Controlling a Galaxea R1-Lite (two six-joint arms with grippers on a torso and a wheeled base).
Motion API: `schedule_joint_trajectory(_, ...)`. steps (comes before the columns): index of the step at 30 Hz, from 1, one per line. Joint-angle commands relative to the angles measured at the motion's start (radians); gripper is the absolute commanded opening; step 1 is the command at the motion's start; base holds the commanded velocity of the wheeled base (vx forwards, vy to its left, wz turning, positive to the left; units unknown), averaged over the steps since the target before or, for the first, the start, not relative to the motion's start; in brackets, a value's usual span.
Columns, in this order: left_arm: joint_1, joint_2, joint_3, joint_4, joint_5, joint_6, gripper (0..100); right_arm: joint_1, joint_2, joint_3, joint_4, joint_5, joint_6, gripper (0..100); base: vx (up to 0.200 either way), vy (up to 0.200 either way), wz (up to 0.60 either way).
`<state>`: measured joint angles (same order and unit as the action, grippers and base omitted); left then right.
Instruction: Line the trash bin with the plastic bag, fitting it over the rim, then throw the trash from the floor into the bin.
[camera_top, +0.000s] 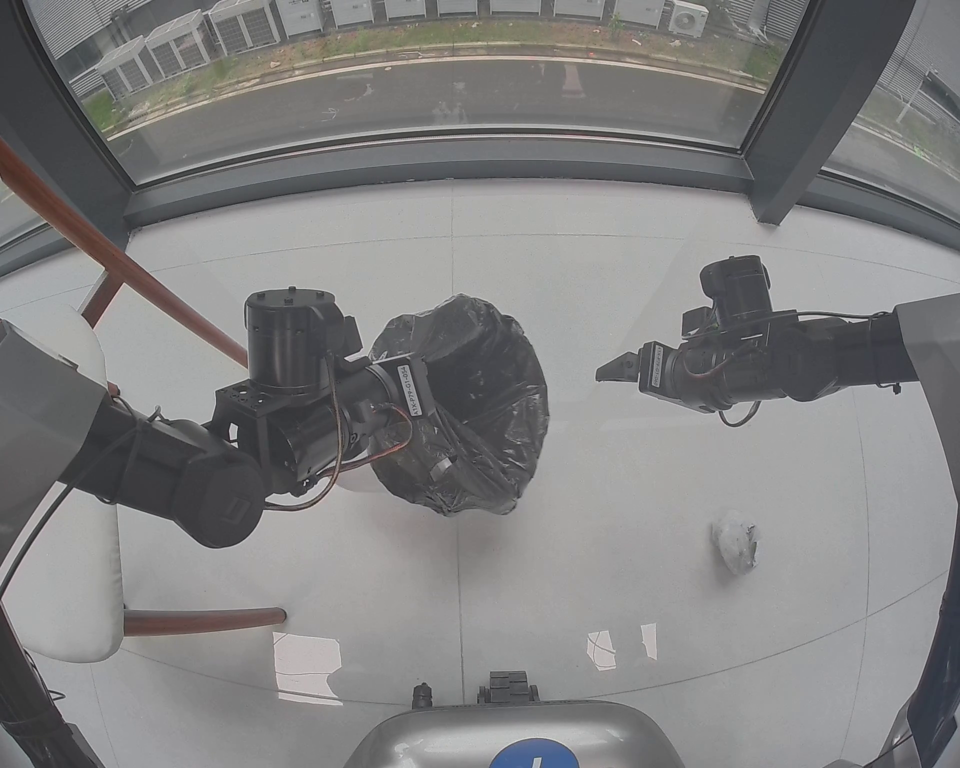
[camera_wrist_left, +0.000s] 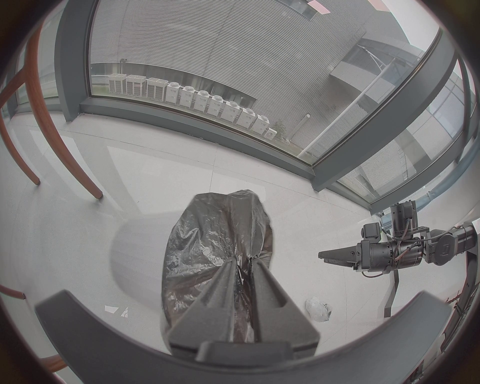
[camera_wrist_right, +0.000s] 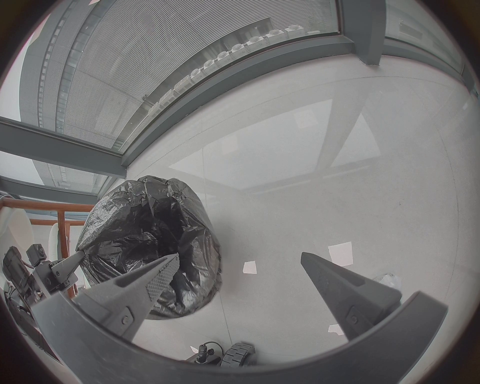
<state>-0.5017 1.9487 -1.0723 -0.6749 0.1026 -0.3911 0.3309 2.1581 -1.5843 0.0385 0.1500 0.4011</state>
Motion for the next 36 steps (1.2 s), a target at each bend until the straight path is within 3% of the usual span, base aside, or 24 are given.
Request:
schedule_joint_trajectory(1,-0.006,0.004,-0.003,0.0,-0.001,0.0,0,0.004,-0.007,0.009,0.001,0.0,-0.001,100,0.0,0.0,0.0)
schedule_joint_trajectory(12,-0.051,0.009,-0.003,-0.002,-0.084,-0.003,0,-0.004,-0.07,0.129,0.001,-0.001,-0.004,100,0.0,0.0,0.0)
schedule_joint_trajectory(17,-0.074,0.061,-0.032,-0.006,-0.087,-0.002,0,-0.016,-0.106,0.165,0.0,-0.003,-0.004,100,0.0,0.0,0.0)
schedule_joint_trajectory(22,-0.116,0.127,-0.061,-0.123,-0.089,0.001,0,-0.038,-0.156,0.211,0.0,-0.003,-0.004,100,0.0,0.0,0.0)
schedule_joint_trajectory(27,-0.147,0.145,-0.12,-0.141,-0.089,-0.005,0,-0.05,-0.187,0.248,0.0,0.0,-0.005,100,0.0,0.0,0.0)
schedule_joint_trajectory(29,-0.153,0.145,-0.132,-0.143,-0.09,-0.019,0,-0.053,-0.19,0.253,0.0,0.0,-0.005,100,0.0,0.0,0.0)
schedule_joint_trajectory(32,-0.164,0.147,-0.126,-0.144,-0.089,-0.111,0,-0.059,-0.202,0.254,0.0,0.003,-0.005,100,0.0,0.0,0.0)
schedule_joint_trajectory(36,-0.161,0.151,-0.095,-0.146,-0.083,-0.121,0,-0.061,-0.204,0.256,0.0,0.003,-0.005,100,0.0,0.0,0.0)
